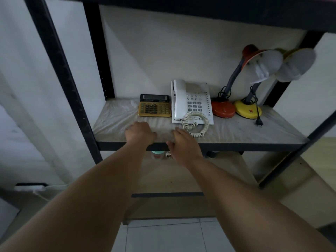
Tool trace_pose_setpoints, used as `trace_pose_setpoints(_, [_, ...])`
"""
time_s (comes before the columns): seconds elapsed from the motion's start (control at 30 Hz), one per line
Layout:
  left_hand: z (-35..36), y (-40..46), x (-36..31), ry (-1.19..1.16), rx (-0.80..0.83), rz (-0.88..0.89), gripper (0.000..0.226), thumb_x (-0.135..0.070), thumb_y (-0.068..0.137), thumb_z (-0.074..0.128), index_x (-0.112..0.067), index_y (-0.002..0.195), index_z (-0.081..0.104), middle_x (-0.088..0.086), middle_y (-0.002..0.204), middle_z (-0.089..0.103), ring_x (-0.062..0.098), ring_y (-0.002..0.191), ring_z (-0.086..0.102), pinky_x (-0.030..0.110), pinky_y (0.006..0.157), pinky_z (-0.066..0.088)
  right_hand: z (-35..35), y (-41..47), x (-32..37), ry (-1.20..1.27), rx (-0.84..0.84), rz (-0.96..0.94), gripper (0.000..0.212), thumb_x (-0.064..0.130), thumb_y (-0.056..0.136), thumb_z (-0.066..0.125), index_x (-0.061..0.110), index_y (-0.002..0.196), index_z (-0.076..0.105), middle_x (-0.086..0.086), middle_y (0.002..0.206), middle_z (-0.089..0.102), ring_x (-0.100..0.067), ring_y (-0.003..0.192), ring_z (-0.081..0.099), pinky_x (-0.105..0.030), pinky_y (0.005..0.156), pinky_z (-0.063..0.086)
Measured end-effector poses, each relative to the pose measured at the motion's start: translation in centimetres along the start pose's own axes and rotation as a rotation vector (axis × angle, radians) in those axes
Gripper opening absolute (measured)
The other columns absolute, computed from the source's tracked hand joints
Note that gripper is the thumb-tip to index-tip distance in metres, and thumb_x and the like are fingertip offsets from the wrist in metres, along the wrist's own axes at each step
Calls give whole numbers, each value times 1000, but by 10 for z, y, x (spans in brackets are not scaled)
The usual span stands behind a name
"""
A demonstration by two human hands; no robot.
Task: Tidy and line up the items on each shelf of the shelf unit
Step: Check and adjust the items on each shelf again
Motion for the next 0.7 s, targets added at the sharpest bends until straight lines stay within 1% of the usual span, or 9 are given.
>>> trace_pose_setpoints(0.03, [-11, -10, -1, -5, -3, 10, 42, -48, 92, 59, -13, 115, 59, 9, 104, 59, 27, 96, 58, 38, 84, 50, -12, -4, 3, 14, -16, 21, 40, 29, 100, 54, 9, 134, 55, -7, 141, 55, -25, 135, 46, -41, 112, 38])
trace_pose_setpoints(0.1, [-33, -28, -5, -15, -42, 35, 39, -48, 92, 60, -14, 111, 60, 5, 95, 57, 25, 89, 58, 36, 78, 51, -40, -11, 6, 24, -44, 44, 36, 28, 98, 56, 13, 131, 56, -4, 131, 59, -25, 125, 52, -42, 104, 44])
trace_pose_setpoints(0.17, [-59, -47, -17, -30, -109, 82, 38, -47, 92, 60, -14, 111, 61, 5, 94, 58, 23, 86, 59, 34, 72, 50, -71, -18, 8, 19, -78, 43, 33, 30, 98, 55, 15, 128, 56, -5, 125, 60, -26, 119, 54, -44, 99, 47])
trace_pose_setpoints(0.23, [-85, -66, -36, -55, -179, 141, 35, -43, 93, 60, -15, 113, 63, 6, 100, 63, 21, 83, 56, 33, 70, 48, -102, -24, 7, 34, -125, 60, 35, 31, 100, 54, 14, 130, 56, -6, 127, 60, -27, 119, 53, -44, 98, 46])
trace_pose_setpoints(0.3, [-113, -85, -58, -94, -259, 199, 31, -37, 92, 59, -16, 115, 64, 6, 105, 64, 22, 86, 59, 34, 74, 52, -133, -31, 6, 49, -175, 75, 41, 31, 101, 54, 14, 138, 54, -7, 134, 58, -28, 124, 52, -42, 102, 44])
trace_pose_setpoints(0.37, [-139, -104, -81, -107, -347, 301, 34, -38, 93, 58, -18, 119, 63, 5, 110, 63, 25, 97, 62, 39, 82, 55, -164, -36, 3, 40, -243, 70, 42, 31, 100, 54, 15, 138, 55, -7, 135, 59, -27, 122, 55, -41, 101, 46])
trace_pose_setpoints(0.47, [-175, -130, -115, -121, -515, 469, 35, -37, 94, 57, -19, 124, 60, 3, 117, 62, 24, 107, 60, 38, 86, 52, -210, -39, -5, 22, -354, 66, 37, 29, 98, 56, 15, 132, 60, -7, 130, 61, -28, 118, 57, -39, 97, 47])
trace_pose_setpoints(0.57, [-204, -148, -148, -162, -678, 596, 33, -36, 95, 55, -20, 124, 60, 1, 122, 60, 21, 114, 56, 37, 90, 48, -255, -38, -20, 18, -476, 60, 36, 29, 99, 55, 16, 133, 59, -5, 132, 58, -27, 120, 56, -42, 100, 45])
trace_pose_setpoints(0.7, [-230, -150, -192, -146, -786, 682, 37, -35, 93, 57, -19, 127, 55, 3, 127, 55, 22, 119, 50, 37, 95, 46, -306, -32, -50, 35, -598, 76, 35, 30, 97, 58, 18, 129, 59, -2, 129, 57, -24, 116, 55, -38, 95, 46])
Point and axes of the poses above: each hand's wrist, its own y-axis towards the middle knuckle, its own z-axis out of the palm, x = y × z, the point moved 4 cm from there along y, towards the middle knuckle
